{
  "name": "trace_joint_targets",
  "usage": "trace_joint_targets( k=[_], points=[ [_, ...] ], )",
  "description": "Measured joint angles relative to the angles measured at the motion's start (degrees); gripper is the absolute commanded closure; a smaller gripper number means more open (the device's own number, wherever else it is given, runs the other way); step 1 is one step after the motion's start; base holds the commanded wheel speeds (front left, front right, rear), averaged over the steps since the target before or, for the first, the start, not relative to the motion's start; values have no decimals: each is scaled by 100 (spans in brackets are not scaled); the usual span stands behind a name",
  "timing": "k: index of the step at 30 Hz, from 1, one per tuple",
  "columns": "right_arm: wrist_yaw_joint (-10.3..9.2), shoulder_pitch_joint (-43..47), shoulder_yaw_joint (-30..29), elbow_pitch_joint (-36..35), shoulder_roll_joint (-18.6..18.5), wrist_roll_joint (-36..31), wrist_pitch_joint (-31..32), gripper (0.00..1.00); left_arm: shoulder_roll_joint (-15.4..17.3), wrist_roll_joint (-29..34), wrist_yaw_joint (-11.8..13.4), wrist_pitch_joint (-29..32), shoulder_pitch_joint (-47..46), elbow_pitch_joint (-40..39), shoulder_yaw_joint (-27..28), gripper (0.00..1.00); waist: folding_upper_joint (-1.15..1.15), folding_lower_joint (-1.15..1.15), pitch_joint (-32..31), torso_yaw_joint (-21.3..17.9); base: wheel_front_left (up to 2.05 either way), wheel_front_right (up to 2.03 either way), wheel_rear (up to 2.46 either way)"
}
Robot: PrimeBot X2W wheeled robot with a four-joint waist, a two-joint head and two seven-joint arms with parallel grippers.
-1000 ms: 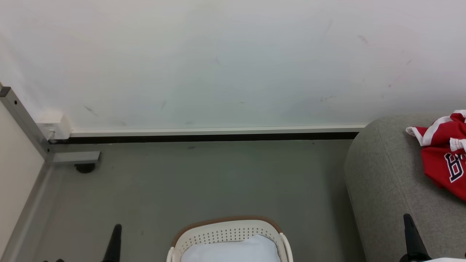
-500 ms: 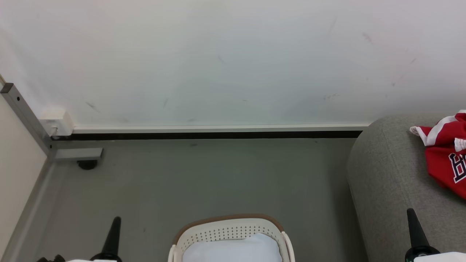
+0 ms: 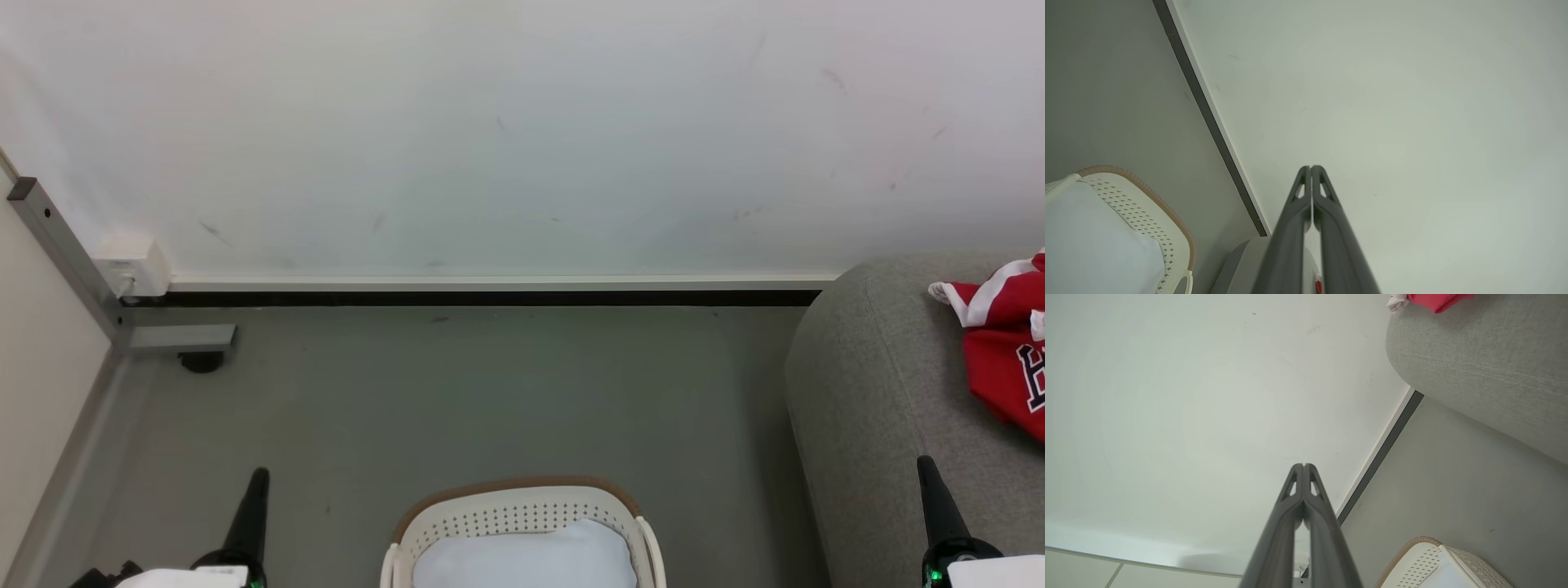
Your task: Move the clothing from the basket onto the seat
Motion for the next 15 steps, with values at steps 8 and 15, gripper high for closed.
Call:
trace_joint_targets(
  k=[8, 15],
  points=[
    [0, -73, -56, -9, 0, 366, 90, 100, -18, -326, -3, 96, -64, -1, 37, 100, 0, 0, 28, 31, 0, 0, 0],
    [0, -93, -91, -16, 1, 633, 174, 100, -30, -543, -5, 169, -122, -4, 66, 100, 0, 0, 48, 54, 0, 0, 0]
  ],
)
